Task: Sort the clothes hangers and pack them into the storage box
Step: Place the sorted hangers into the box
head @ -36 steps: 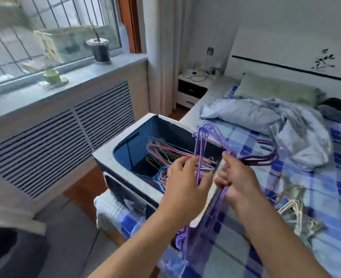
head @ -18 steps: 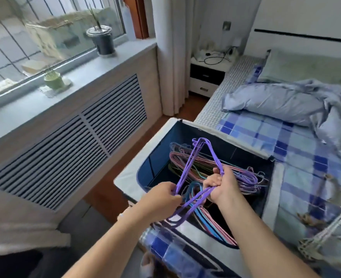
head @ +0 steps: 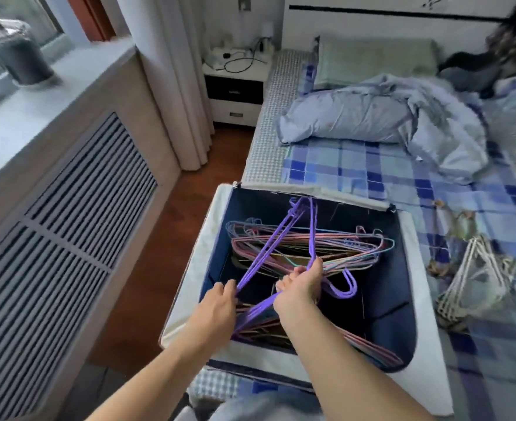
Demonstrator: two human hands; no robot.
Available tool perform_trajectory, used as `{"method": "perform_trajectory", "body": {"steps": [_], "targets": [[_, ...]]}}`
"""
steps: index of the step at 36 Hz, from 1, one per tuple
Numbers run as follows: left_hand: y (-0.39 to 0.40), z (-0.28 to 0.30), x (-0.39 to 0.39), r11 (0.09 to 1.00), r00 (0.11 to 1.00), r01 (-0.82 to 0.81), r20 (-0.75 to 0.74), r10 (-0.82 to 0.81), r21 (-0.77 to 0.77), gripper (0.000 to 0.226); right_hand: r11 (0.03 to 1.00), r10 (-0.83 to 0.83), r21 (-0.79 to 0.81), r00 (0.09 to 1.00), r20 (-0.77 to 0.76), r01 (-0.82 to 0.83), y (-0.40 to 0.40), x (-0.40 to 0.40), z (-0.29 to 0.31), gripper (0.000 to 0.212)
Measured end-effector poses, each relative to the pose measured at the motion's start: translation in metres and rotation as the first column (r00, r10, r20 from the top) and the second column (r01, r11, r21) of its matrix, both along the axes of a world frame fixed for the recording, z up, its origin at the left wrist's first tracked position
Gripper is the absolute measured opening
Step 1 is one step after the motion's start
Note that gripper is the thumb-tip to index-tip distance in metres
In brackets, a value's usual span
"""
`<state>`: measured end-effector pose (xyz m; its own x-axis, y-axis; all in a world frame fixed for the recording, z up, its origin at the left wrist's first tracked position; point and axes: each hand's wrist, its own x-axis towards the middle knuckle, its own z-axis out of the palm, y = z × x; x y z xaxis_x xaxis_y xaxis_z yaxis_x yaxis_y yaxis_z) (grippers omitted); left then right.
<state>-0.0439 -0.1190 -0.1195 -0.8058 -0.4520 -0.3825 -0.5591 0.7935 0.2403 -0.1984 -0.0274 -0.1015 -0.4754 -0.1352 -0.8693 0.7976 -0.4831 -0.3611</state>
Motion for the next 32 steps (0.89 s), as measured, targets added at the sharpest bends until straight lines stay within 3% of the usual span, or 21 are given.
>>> {"method": "perform_trajectory", "body": {"steps": [3, 6, 10, 12, 14, 18, 20, 23, 26, 29, 32], "targets": [[0.0, -0.004, -0.007, 0.987, 1.0, 0.001, -0.014, -0.003, -0.161, 0.052, 0.998, -0.062, -0.019, 0.998, -0.006, 0.062, 0.002, -0.007, -0.014, 0.051], [0.002, 0.009, -0.001, 0.878, 0.944, 0.311, 0.01, -0.331, -0.364, 0.048, 0.996, -0.085, 0.012, 0.996, -0.02, 0.085, 0.015, -0.019, -0.024, 0.045], [0.008, 0.029, 0.022, 0.811, 0.866, 0.487, 0.061, -0.496, -0.324, 0.004, 0.993, -0.088, 0.082, 0.996, -0.015, 0.089, 0.022, -0.01, -0.029, 0.041], [0.011, 0.037, 0.028, 0.808, 0.852, 0.509, 0.037, -0.522, -0.296, 0.013, 0.991, -0.109, 0.082, 0.994, 0.001, 0.109, 0.015, 0.002, -0.032, 0.042], [0.009, 0.046, 0.032, 0.821, 0.844, 0.475, -0.098, -0.527, -0.317, 0.027, 0.994, -0.09, 0.062, 0.996, 0.018, 0.089, 0.006, 0.014, -0.033, 0.043], [-0.011, 0.044, 0.048, 0.863, 0.819, 0.348, -0.328, -0.47, -0.368, 0.026, 0.997, 0.045, 0.065, 0.999, 0.031, -0.047, -0.007, 0.037, -0.039, 0.051], [-0.02, 0.036, 0.057, 0.9, 0.883, 0.264, -0.289, -0.37, -0.348, 0.021, 0.995, 0.083, 0.059, 0.996, 0.017, -0.084, -0.01, 0.039, -0.038, 0.05], [-0.032, 0.023, 0.061, 0.96, 0.984, 0.096, -0.118, -0.131, -0.262, 0.044, 0.991, 0.12, 0.05, 0.993, 0.014, -0.121, -0.014, 0.033, -0.038, 0.049], [-0.033, 0.014, 0.059, 0.982, 0.996, -0.015, -0.093, -0.003, -0.191, 0.059, 0.988, 0.146, 0.049, 0.988, 0.044, -0.148, -0.021, 0.032, -0.043, 0.051], [-0.028, 0.015, 0.056, 0.996, 0.996, -0.07, -0.058, 0.066, -0.055, 0.061, 0.981, 0.157, 0.105, 0.986, 0.062, -0.163, -0.025, 0.034, -0.046, 0.049], [-0.022, 0.023, 0.053, 0.993, 0.991, -0.118, -0.066, 0.117, -0.014, 0.062, 0.974, 0.144, 0.17, 0.988, 0.06, -0.152, -0.02, 0.034, -0.045, 0.044]]}}
